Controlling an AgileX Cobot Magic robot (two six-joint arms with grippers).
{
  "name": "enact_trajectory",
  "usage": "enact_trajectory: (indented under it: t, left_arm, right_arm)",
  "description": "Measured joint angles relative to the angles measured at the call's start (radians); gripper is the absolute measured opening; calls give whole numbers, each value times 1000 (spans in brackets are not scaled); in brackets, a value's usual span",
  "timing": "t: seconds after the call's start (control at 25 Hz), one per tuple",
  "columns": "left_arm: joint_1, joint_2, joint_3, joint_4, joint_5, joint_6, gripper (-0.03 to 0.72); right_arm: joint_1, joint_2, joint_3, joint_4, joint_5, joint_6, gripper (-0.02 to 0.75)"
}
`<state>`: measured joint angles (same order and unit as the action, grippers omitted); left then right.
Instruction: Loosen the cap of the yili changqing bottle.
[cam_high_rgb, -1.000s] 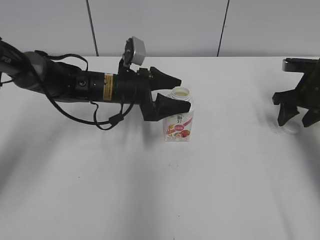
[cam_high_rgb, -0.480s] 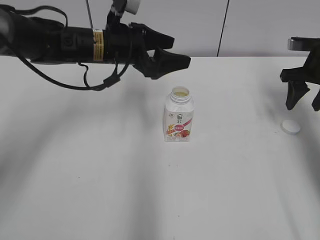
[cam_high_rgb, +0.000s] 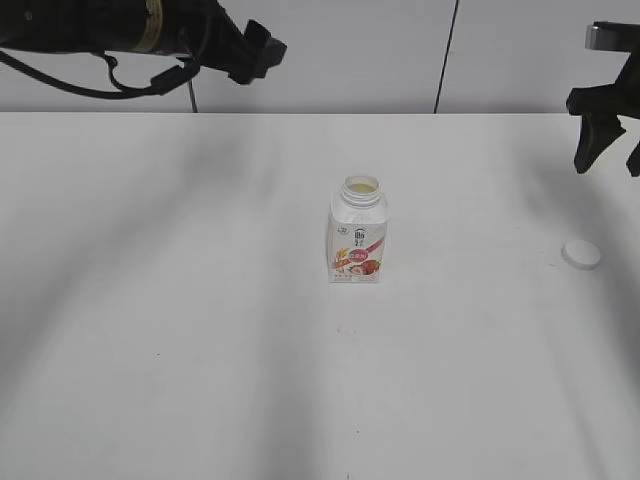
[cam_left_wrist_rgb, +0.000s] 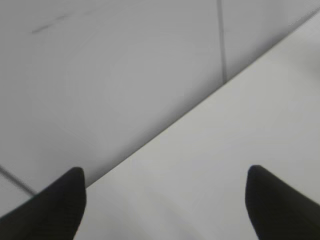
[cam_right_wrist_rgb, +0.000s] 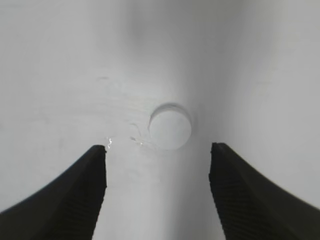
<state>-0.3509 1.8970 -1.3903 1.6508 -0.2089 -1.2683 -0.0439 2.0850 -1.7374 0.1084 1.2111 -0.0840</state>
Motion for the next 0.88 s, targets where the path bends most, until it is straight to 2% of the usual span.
enact_trajectory:
  t: [0.12,0.28,0.32,0.4,0.52,0.6,0.72,0.88]
  left_arm:
    - [0,-10,0,-40,156,-33,591]
    - [0,-10,26,-172,408,-22,591]
    - [0,-10,33,-239,471,8,591]
    - [0,-10,37,-437,556,121,591]
    - [2,-10,37,-814,621,397,591]
    - [2,-12,37,-981,640,522,590]
    - [0,-34,16,-1168,728,653,587]
    - [21,-58,-93,-1394,963,868,586]
  right_arm:
    - [0,0,-36,21,1,0,512]
    - [0,0,-63,41,0,0,512]
    - [0,0,-65,46,0,0,512]
    - [0,0,-67,58,0,0,512]
    - [0,0,-74,64,2,1,512]
    - [0,0,-75,64,2,1,512]
    - [0,-7,-77,64,2,1,512]
    - [0,-41,-77,64,5,-2,512]
